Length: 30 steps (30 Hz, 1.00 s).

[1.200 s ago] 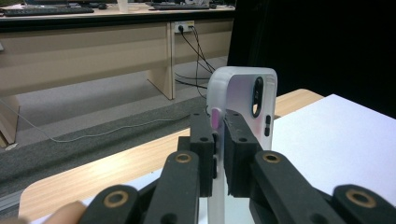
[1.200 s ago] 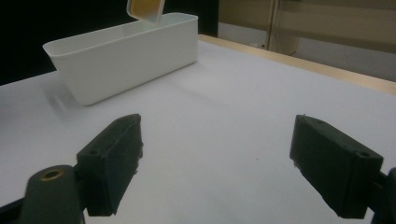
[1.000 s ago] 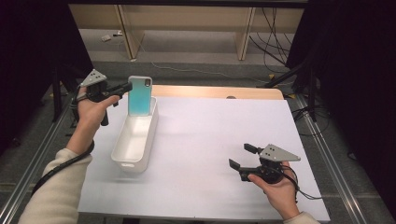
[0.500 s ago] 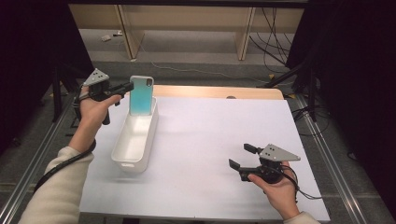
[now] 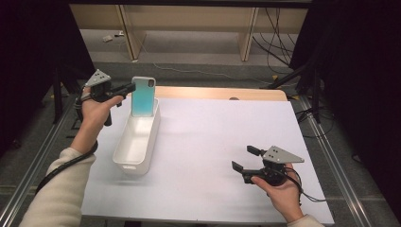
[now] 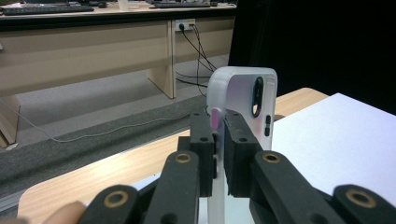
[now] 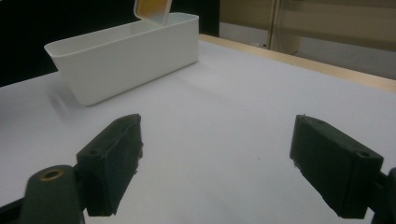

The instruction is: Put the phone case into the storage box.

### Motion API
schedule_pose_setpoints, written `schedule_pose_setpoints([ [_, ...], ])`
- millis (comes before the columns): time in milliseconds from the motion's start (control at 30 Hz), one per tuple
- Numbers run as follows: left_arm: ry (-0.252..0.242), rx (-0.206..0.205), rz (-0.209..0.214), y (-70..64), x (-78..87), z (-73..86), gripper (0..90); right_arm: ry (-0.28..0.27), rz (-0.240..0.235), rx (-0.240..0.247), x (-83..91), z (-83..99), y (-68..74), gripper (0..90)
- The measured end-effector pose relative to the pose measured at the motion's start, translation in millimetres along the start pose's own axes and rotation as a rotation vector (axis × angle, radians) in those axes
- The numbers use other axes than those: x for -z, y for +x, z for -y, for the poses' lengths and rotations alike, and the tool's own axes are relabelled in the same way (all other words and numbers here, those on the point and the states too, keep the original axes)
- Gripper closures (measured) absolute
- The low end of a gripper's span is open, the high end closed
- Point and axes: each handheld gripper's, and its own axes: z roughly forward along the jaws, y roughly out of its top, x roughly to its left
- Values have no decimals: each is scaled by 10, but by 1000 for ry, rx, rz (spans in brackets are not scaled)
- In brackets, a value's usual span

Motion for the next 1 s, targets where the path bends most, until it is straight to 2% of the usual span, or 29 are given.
schedule_pose_setpoints([
  [467,-7,0,0,2,-12,-16,831,3,6,-2,2,-7,0,181],
  [533,-6,-1,-1,3,-3,-18,831,-26,3,8,-30,-3,-3,181],
  [600,-6,-2,-2,8,4,-20,831,1,2,-2,-18,-10,11,181],
  [733,0,1,-5,25,-8,-19,831,-2,-5,-13,-22,-8,16,181],
  [767,3,1,-4,28,-15,-21,831,-6,1,1,-22,-11,2,181],
  [833,4,-3,-8,36,-29,-44,831,4,3,-28,-39,-9,5,181],
  [867,-3,3,-6,34,-33,-49,831,-12,-6,-25,-70,-2,2,180],
  [900,-4,3,-3,29,-39,-49,831,6,-1,-18,-62,-14,9,182],
  [1000,-2,2,0,22,-67,-38,831,2,-4,-14,-50,-26,34,182],
])
